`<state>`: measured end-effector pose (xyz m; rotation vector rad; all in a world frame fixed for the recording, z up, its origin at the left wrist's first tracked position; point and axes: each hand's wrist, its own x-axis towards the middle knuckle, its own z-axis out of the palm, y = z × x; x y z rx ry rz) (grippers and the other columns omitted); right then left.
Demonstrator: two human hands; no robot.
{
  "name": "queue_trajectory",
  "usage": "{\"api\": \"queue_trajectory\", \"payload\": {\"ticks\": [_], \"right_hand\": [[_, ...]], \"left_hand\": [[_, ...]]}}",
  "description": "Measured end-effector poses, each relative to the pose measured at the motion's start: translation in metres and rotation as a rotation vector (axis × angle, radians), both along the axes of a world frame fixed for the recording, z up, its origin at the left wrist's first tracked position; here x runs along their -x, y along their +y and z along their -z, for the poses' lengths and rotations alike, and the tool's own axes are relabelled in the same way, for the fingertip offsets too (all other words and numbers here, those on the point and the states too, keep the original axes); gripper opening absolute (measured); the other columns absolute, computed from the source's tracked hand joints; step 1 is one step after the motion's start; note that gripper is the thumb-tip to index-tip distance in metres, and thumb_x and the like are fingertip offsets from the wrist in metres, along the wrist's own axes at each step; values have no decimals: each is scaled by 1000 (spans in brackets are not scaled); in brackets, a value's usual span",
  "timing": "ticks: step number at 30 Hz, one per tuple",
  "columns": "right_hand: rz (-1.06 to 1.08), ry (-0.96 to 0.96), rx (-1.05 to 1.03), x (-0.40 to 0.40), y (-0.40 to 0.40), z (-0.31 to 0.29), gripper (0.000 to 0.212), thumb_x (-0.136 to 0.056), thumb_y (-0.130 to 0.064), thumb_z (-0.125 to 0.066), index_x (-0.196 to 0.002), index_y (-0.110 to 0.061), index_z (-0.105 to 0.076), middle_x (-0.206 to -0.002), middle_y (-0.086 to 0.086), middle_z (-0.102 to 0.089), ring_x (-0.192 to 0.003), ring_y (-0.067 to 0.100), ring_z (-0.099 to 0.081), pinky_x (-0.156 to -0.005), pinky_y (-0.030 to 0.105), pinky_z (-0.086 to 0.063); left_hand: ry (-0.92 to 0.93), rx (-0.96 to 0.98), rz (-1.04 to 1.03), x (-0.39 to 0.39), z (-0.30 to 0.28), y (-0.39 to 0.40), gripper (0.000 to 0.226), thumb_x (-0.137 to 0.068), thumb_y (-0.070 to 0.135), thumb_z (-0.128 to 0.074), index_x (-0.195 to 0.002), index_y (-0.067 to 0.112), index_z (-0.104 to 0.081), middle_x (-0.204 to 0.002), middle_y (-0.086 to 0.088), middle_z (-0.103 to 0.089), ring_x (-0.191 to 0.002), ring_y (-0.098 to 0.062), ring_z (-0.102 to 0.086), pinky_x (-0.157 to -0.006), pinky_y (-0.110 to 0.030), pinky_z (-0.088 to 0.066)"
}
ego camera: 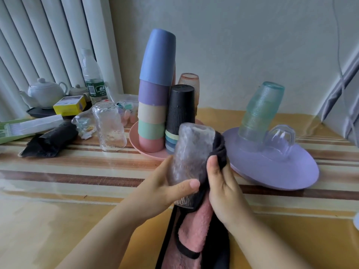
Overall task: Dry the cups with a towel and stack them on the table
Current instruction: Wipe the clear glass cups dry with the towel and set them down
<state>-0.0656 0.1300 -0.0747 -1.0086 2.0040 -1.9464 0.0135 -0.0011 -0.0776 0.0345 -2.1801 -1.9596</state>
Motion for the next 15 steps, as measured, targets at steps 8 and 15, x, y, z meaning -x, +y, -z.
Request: {"api": "queue_trajectory", "payload": {"ticks": [8,15], "right_hand": [[-61,-94,10,11,6,2,58,-89,-63,-23,-138,-36,-37,-139,-29,-39,-124,-22,-32,-105,3,-25],[-274,8,-108,-8,-4,7,61,-92,-39,-32,-148,-30,-11,-150,-28,-18,-133,-21,-14,-102,-3,-15]], "left_hand": [[-50,-87,45,-4,1,1,58,-72,41,-70,-124,29,-50,-111,18,-70,-104,-1,-66,-83,-17,-52],[59,-407,-152,1,3,-19,71,-71,46,-73,-133,19,-51,-127,-10,-65,-117,-27,-62,-95,-43,-52]]}}
